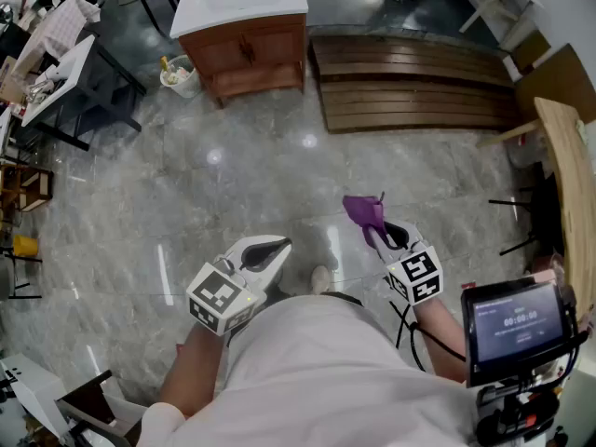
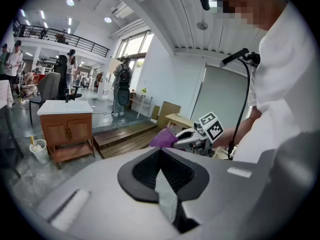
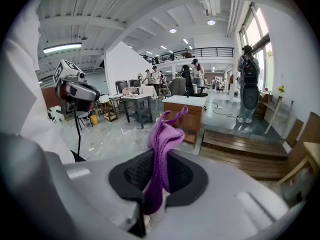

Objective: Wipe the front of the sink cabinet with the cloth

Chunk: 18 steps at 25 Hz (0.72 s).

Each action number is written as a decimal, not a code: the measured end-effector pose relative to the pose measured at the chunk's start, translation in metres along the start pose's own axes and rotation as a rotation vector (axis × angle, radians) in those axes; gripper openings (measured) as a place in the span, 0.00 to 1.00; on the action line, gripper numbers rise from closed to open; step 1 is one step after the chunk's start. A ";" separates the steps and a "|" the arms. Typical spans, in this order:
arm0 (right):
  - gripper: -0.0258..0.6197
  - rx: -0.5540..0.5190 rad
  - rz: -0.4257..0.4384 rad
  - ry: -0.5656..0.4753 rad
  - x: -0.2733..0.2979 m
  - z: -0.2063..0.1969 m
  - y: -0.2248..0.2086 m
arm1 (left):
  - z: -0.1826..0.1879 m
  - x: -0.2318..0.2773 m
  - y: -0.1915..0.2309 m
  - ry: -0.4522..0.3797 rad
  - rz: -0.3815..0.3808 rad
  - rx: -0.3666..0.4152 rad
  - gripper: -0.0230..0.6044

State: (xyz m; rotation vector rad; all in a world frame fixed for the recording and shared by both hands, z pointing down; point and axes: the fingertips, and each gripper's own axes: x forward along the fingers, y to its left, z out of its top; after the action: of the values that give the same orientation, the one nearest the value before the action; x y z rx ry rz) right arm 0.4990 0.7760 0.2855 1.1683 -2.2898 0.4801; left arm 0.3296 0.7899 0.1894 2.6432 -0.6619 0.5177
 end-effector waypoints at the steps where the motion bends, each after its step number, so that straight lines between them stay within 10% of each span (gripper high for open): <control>1: 0.13 -0.006 -0.002 -0.006 0.000 0.000 -0.003 | -0.001 -0.001 -0.002 -0.001 0.005 0.001 0.04; 7: 0.13 0.040 -0.021 -0.016 0.004 -0.003 -0.029 | -0.001 0.005 0.000 0.024 0.016 0.036 0.04; 18: 0.13 0.171 -0.101 0.040 0.134 0.033 -0.099 | 0.029 0.048 0.162 0.030 -0.067 0.051 0.04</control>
State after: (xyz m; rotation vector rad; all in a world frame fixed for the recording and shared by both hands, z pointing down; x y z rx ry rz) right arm 0.5047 0.6176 0.3465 1.3361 -2.1784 0.6647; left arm 0.2944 0.6264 0.2269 2.6892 -0.5561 0.5608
